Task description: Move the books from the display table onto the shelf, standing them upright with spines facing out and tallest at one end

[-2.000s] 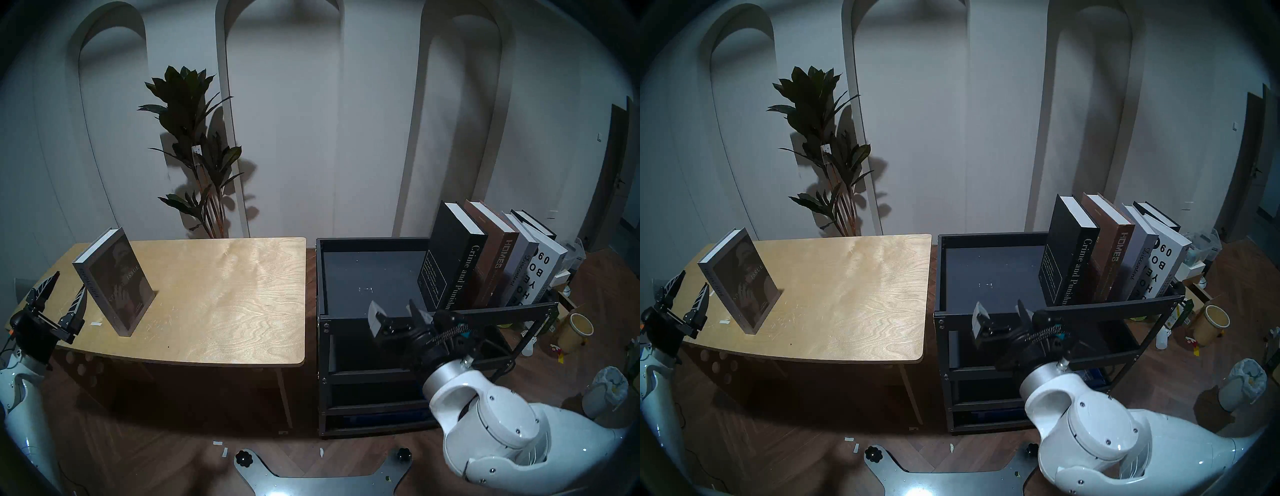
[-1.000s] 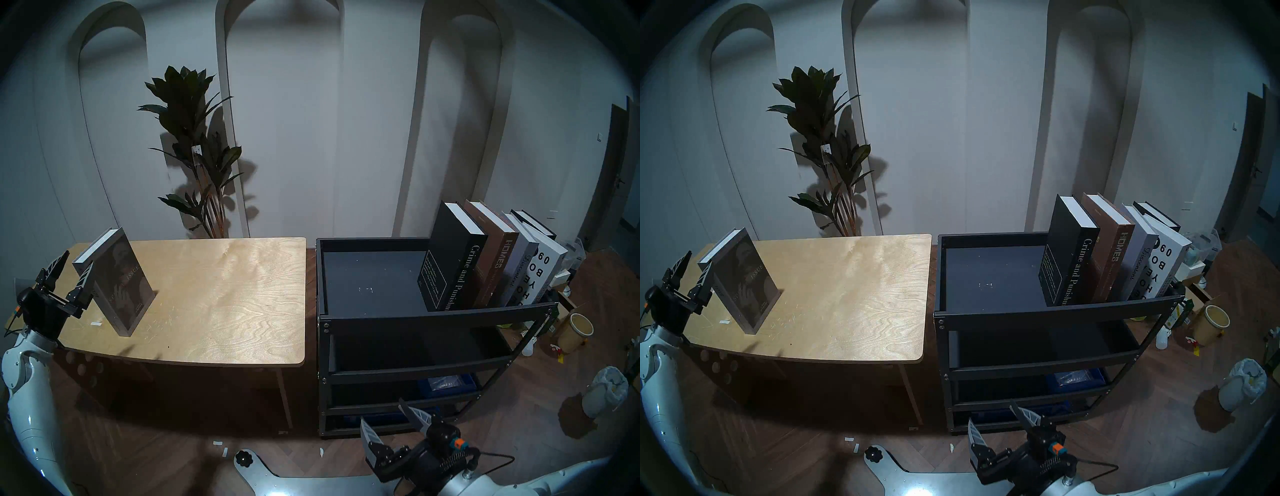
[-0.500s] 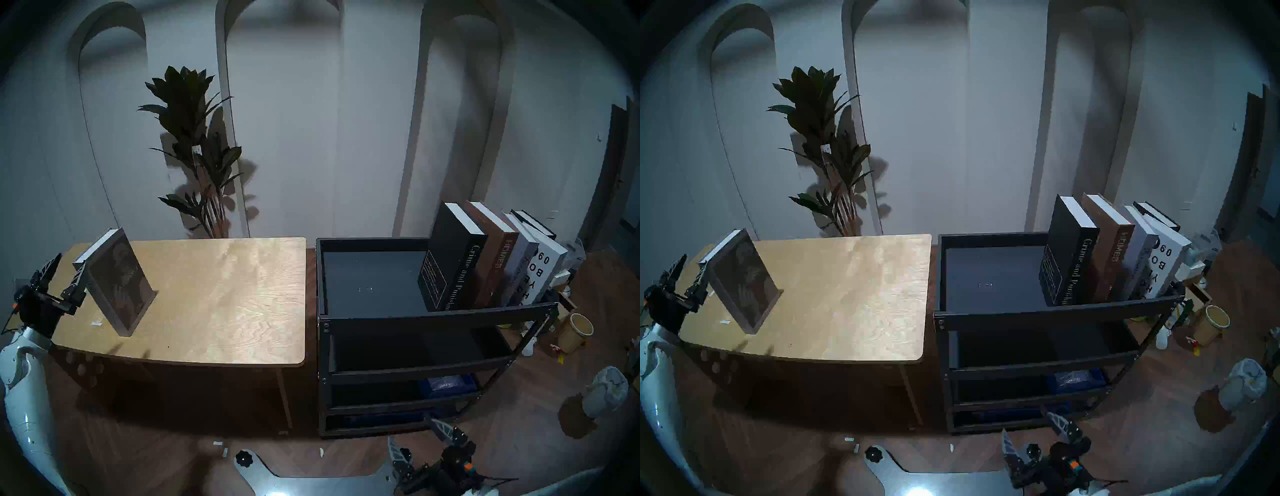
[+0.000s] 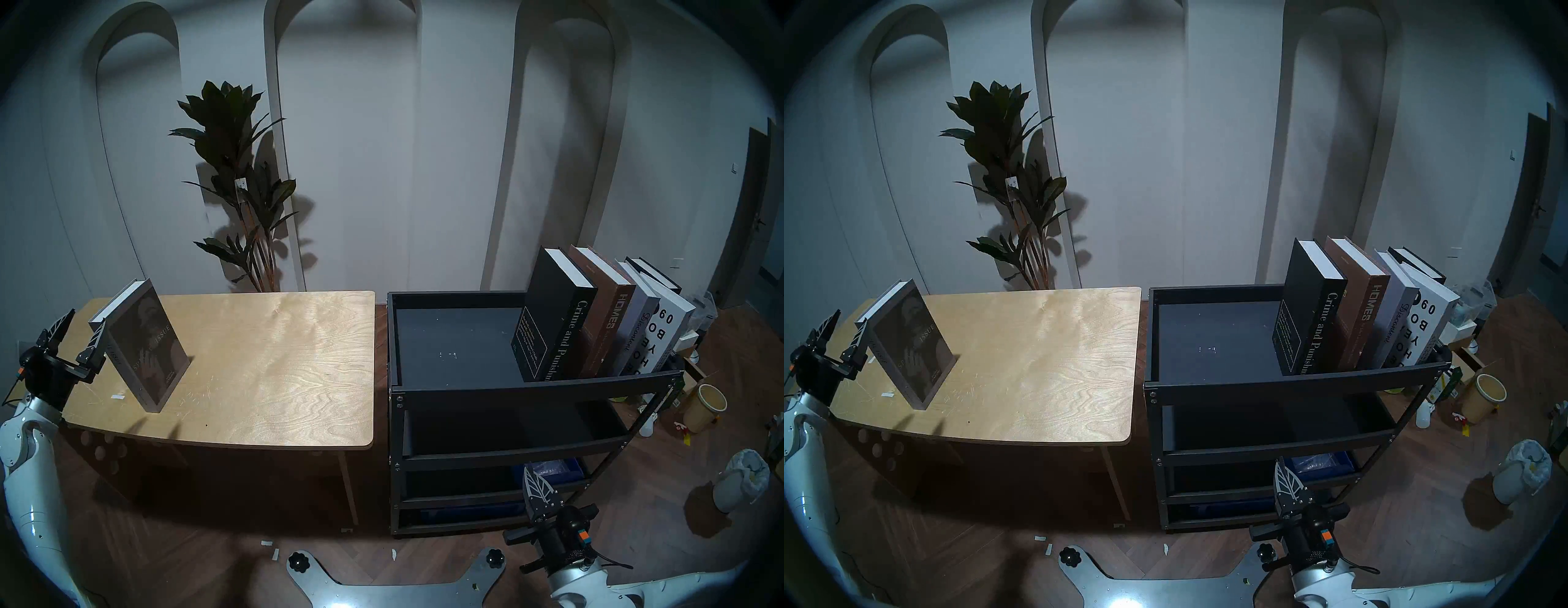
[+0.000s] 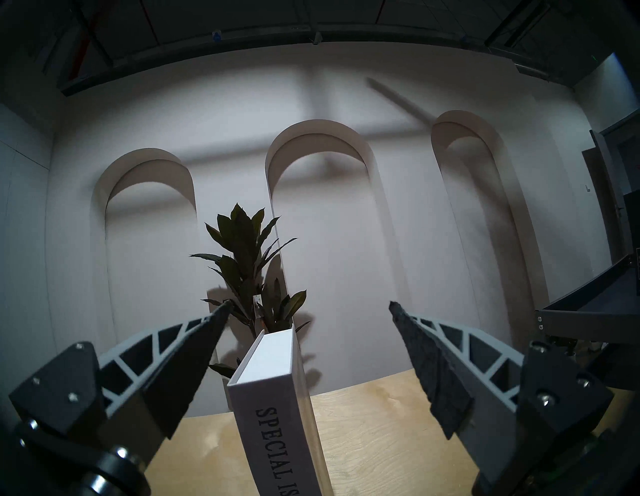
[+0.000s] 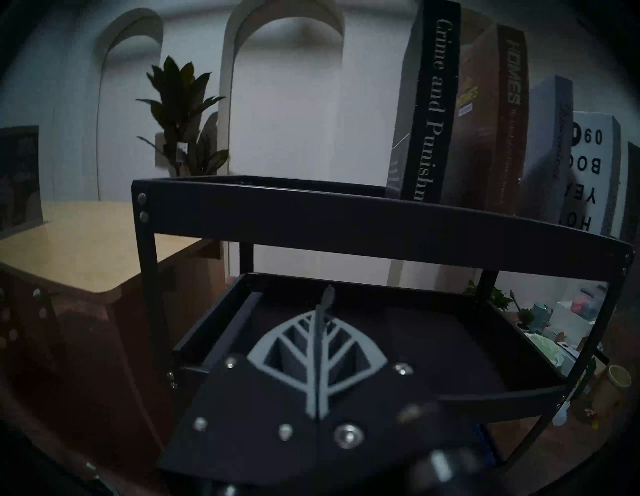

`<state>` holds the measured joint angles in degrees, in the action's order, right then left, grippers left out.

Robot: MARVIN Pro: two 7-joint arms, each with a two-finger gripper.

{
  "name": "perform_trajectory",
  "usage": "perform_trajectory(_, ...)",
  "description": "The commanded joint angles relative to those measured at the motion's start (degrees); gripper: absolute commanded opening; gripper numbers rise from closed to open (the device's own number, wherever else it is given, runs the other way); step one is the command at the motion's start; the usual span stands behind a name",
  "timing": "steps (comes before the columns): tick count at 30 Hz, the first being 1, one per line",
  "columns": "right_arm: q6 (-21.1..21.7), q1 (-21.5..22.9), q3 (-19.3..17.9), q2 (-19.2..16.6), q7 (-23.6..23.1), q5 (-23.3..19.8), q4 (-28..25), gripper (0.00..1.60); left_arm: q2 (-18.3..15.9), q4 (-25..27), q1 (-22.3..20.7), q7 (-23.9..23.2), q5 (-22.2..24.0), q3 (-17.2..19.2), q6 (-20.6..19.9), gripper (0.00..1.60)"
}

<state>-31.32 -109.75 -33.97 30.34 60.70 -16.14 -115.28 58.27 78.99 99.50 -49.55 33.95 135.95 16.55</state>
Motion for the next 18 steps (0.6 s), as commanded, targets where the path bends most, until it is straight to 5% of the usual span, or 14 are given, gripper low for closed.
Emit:
perform_trajectory(1, -4.8, 3.0, 0.7, 6.5, 3.0, 0.8, 2.1, 0.00, -1.3, -0.1, -1.3, 0.1, -0.3, 0.4, 1.3, 1.60)
perform_trajectory(5, -7.7, 4.5, 0.7, 9.1, 5.6, 1.6, 5.0, 0.21, -1.2, -0.5, -1.7, 0.2, -0.8, 0.3, 1.9, 1.60)
perform_trajectory(7, -8.9, 5.0, 0.4, 10.3, 6.5, 2.6, 6.3, 0.46, -1.2, -0.9, -2.0, 0.2, -1.0, 0.1, 2.2, 1.60)
perform_trajectory(9, -10.3, 5.4, 0.0, 11.6, 7.2, 3.8, 7.7, 1.60, -1.2, -1.4, -2.4, 0.1, -1.2, -0.2, 2.5, 1.60)
perform_trajectory(18, -14.1, 5.6, -1.6, 15.0, 3.8, 6.9, 10.7, 1.60, -1.9, -3.3, -3.7, -0.2, -1.5, -0.6, 3.7, 1.60)
